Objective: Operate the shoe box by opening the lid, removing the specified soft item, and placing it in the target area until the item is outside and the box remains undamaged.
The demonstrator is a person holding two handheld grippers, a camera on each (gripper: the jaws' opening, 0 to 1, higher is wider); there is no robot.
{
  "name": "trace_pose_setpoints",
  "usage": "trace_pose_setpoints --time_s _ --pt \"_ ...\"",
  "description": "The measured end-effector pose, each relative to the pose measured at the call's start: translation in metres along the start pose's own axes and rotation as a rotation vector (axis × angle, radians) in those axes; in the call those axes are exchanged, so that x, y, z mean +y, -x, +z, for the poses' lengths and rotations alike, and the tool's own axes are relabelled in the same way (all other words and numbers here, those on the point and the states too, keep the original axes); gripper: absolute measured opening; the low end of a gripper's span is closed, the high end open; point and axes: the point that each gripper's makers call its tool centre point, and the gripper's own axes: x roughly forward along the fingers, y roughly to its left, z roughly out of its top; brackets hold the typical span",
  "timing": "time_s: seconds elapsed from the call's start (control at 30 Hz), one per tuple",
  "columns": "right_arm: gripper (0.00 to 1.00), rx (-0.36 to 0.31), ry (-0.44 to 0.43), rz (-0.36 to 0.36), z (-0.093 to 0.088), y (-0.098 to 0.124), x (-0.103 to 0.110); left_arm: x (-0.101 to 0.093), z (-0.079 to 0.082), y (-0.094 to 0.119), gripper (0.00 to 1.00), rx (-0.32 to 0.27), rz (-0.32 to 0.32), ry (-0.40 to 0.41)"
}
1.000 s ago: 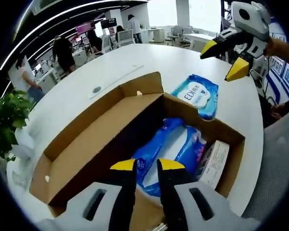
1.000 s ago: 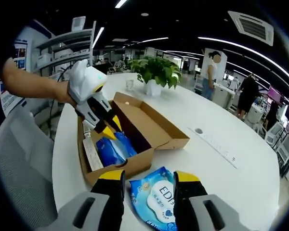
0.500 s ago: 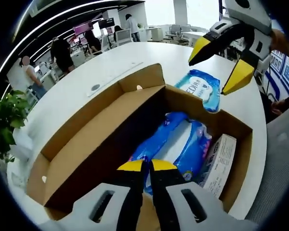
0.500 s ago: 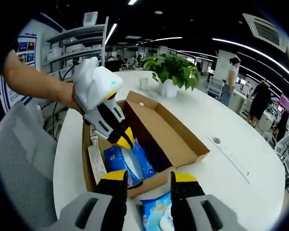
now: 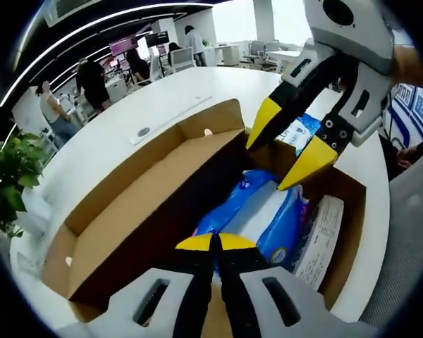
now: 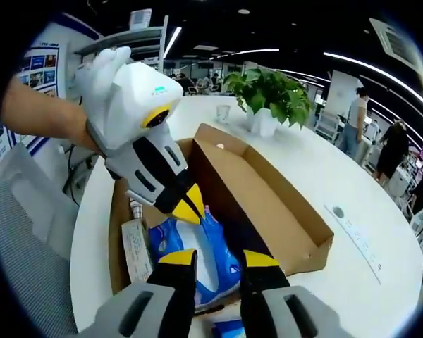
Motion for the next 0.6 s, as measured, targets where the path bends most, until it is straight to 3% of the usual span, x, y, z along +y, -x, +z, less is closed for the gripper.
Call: trace_pose_setpoints --time_s 0.4,0.6 --pt "0.04 0.083 0.040 -0.017 -0.015 -0.018 -0.001 -0.001 0.006 0.009 0.00 -0.031 -0.006 0.010" --pt "0.00 0.075 0.052 -0.030 -0.012 -0.018 -0.002 -0.001 0.009 0.013 0.00 -0.039 -0.007 0.010"
